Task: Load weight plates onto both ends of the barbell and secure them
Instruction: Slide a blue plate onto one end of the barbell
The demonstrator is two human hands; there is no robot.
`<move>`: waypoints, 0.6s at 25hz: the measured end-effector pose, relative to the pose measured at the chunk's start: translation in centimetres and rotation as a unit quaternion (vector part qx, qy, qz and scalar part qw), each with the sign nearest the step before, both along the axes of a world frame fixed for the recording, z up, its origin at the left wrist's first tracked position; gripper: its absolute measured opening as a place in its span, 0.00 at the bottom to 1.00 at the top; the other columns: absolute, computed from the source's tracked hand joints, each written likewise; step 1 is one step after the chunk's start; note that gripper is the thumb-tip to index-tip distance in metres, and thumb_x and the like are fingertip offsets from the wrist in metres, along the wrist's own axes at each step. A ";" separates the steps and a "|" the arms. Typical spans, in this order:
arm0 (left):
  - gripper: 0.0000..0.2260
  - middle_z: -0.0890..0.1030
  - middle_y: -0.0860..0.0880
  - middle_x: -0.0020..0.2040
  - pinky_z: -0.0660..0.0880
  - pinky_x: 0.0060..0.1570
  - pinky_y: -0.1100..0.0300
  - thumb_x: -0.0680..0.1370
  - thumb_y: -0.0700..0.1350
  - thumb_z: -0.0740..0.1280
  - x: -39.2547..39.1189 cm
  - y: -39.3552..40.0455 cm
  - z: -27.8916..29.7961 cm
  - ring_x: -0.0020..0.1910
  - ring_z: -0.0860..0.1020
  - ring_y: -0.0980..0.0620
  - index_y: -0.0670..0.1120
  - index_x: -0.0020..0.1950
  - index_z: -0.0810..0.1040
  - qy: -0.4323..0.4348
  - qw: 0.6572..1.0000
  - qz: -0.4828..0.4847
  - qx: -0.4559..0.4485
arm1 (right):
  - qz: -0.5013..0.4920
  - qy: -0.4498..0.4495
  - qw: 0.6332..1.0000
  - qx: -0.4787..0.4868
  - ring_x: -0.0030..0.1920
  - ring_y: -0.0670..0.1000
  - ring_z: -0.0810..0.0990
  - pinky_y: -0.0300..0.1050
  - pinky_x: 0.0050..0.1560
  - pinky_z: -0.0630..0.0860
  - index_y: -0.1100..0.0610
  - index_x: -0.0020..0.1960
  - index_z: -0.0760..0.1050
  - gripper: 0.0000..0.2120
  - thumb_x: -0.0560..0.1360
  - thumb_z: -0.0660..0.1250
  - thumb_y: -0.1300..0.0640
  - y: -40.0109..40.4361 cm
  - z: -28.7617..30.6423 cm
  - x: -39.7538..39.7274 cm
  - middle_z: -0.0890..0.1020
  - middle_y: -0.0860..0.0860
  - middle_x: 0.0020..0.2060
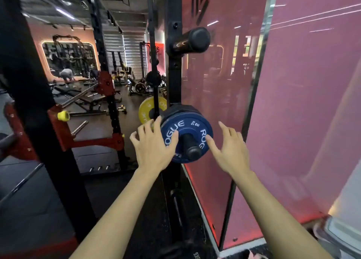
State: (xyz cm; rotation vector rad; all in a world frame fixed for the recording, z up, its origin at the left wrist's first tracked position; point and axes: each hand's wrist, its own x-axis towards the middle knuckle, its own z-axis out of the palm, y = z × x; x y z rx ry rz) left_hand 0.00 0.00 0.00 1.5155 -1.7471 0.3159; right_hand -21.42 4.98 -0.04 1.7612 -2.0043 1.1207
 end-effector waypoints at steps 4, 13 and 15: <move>0.31 0.79 0.50 0.62 0.62 0.63 0.42 0.78 0.71 0.51 -0.2 -2.2 -1.1 0.61 0.74 0.46 0.56 0.75 0.66 -0.045 0.998 0.047 0.008 | 0.038 0.046 0.998 0.013 0.59 0.58 0.74 0.54 0.53 0.73 0.54 0.75 0.63 0.33 0.78 0.55 0.34 -4.3 -0.5 -0.1 0.77 0.54 0.61; 0.26 0.82 0.50 0.40 0.64 0.52 0.46 0.75 0.71 0.58 -1.0 -2.6 -2.0 0.45 0.77 0.44 0.50 0.53 0.76 -0.028 0.990 0.132 -0.030 | 0.098 0.034 0.993 -0.050 0.45 0.59 0.81 0.50 0.37 0.74 0.54 0.64 0.69 0.29 0.75 0.59 0.32 -7.9 -2.0 -1.6 0.82 0.53 0.48; 0.27 0.80 0.51 0.38 0.65 0.49 0.47 0.75 0.72 0.56 -0.9 -2.0 -1.5 0.44 0.77 0.44 0.49 0.52 0.74 -0.014 0.994 0.107 0.006 | 0.128 0.019 0.991 -0.044 0.48 0.59 0.81 0.50 0.39 0.74 0.53 0.66 0.68 0.28 0.76 0.60 0.34 -7.4 -2.0 -2.2 0.81 0.52 0.51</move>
